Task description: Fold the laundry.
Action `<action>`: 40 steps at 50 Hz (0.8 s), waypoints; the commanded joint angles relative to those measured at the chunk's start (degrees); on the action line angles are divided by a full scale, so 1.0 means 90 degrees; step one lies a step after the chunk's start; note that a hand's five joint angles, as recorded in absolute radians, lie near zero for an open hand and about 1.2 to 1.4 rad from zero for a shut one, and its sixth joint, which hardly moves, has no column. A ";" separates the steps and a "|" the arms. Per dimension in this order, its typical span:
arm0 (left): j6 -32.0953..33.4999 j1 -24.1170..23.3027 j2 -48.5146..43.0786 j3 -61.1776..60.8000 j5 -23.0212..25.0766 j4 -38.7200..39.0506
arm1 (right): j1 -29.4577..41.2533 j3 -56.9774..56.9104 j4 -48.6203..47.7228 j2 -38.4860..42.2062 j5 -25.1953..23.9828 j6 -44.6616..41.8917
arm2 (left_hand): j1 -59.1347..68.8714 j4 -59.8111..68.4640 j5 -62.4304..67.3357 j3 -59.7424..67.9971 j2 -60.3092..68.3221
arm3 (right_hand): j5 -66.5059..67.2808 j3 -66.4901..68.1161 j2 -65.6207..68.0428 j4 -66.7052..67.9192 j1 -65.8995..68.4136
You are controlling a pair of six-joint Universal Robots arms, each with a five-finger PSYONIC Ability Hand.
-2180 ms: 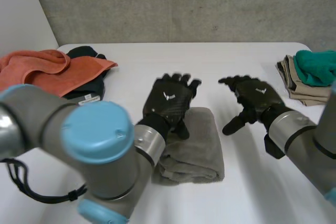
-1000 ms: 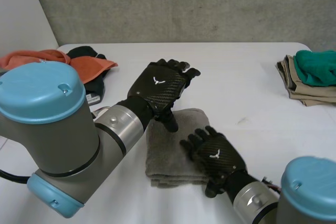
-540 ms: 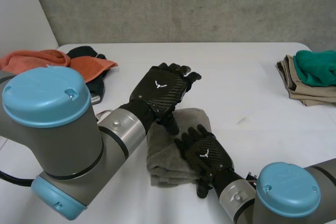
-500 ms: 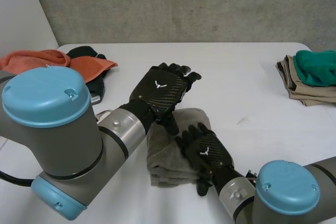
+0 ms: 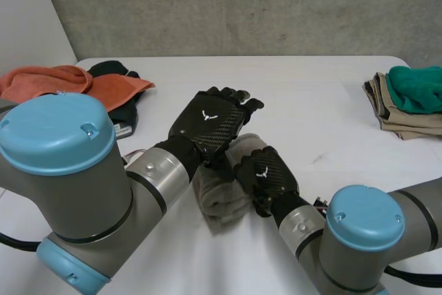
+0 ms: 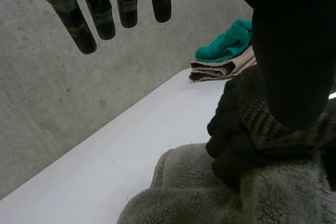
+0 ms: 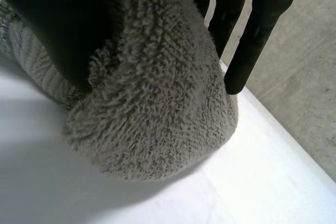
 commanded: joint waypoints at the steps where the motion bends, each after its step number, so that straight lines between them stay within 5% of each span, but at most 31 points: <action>1: 0.0002 0.0070 0.0117 0.0089 0.0002 0.0002 | -0.0302 -0.0362 0.0062 -0.0043 -0.0110 0.0046 | 0.0122 0.0053 -0.0063 0.0035 0.0070 | 0.3114 0.2851 0.2812 0.2765 0.3221; 15: 0.0002 0.0070 0.0185 0.0947 0.0070 -0.0007 | -0.1991 -0.2021 0.0140 -0.0189 -0.1409 0.0240 | 0.0048 -0.0022 -0.0138 -0.0039 -0.0005 | 0.3114 0.2851 0.2812 0.2765 0.3221; 23: -0.0047 -0.0125 0.0186 0.1495 0.0070 -0.0037 | -0.3338 -0.3779 -0.0171 -0.0014 -0.1536 0.1967 | 0.0047 -0.0022 -0.0138 -0.0040 -0.0005 | 0.3114 0.2851 0.2812 0.2765 0.3221; 31: -0.0047 -0.0261 0.0185 0.1563 0.0080 -0.0037 | -0.4968 -0.5594 -0.1314 0.1516 -0.1916 0.3462 | 0.0029 -0.0040 -0.0157 -0.0058 -0.0024 | 0.3114 0.2851 0.2812 0.2765 0.3221; 40: -0.0183 -0.0428 0.0117 0.1505 0.0470 -0.0037 | -0.5771 -0.6525 -0.1597 0.3452 -0.2874 0.3493 | -0.0009 -0.0078 -0.0195 -0.0096 -0.0061 | 0.3114 0.2851 0.2812 0.2765 0.3221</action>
